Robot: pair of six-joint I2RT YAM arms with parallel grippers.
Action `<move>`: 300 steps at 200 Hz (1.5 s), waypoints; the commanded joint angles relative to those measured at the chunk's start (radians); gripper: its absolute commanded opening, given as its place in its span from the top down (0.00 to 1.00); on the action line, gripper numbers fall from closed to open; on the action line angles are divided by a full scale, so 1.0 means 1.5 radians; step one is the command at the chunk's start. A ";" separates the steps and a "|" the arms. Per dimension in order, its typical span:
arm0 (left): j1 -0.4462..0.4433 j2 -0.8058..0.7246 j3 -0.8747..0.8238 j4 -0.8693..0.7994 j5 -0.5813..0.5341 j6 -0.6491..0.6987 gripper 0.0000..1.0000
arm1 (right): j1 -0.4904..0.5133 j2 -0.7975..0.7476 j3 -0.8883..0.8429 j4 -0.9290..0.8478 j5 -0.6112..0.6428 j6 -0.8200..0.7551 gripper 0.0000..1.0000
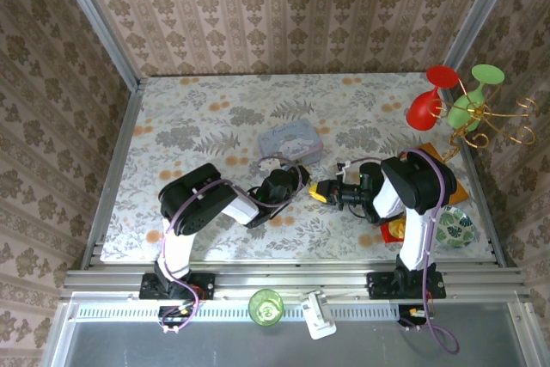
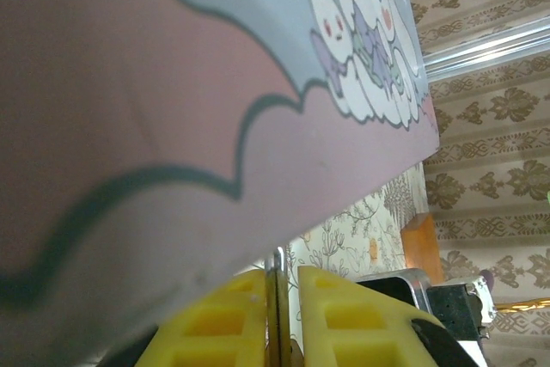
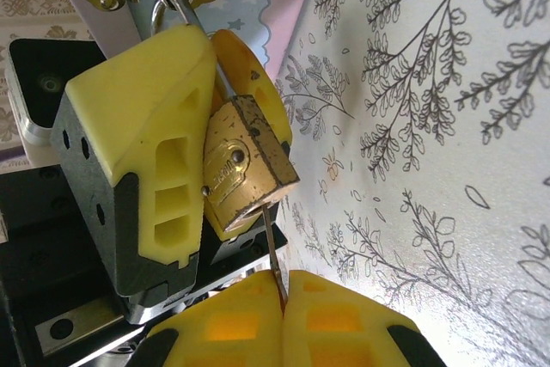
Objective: Unlock a padlock with a key
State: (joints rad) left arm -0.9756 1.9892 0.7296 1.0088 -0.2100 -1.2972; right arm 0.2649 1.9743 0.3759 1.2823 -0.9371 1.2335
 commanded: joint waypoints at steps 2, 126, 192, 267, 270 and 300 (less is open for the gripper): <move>-0.036 0.002 0.018 0.123 0.089 0.003 1.00 | -0.002 -0.002 0.039 0.025 0.012 0.011 1.00; -0.027 -0.023 -0.010 0.186 0.107 -0.014 1.00 | -0.074 -0.020 0.062 0.021 -0.046 0.029 1.00; -0.031 -0.021 -0.011 0.182 0.109 -0.020 1.00 | -0.115 -0.002 0.055 0.013 -0.067 0.004 1.00; -0.036 -0.015 -0.003 0.180 0.100 -0.013 1.00 | -0.096 -0.003 0.046 0.003 -0.039 -0.006 1.00; -0.036 -0.016 -0.003 0.180 0.099 -0.012 1.00 | -0.094 -0.003 0.044 0.004 -0.035 -0.002 1.00; -0.038 -0.022 0.000 0.166 0.090 -0.002 1.00 | -0.065 -0.042 0.011 -0.012 0.032 0.001 1.00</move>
State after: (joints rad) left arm -0.9749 2.0075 0.7147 1.1717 -0.1799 -1.3090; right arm 0.1402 1.9553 0.4118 1.2568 -1.1038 1.2335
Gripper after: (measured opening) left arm 0.121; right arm 0.037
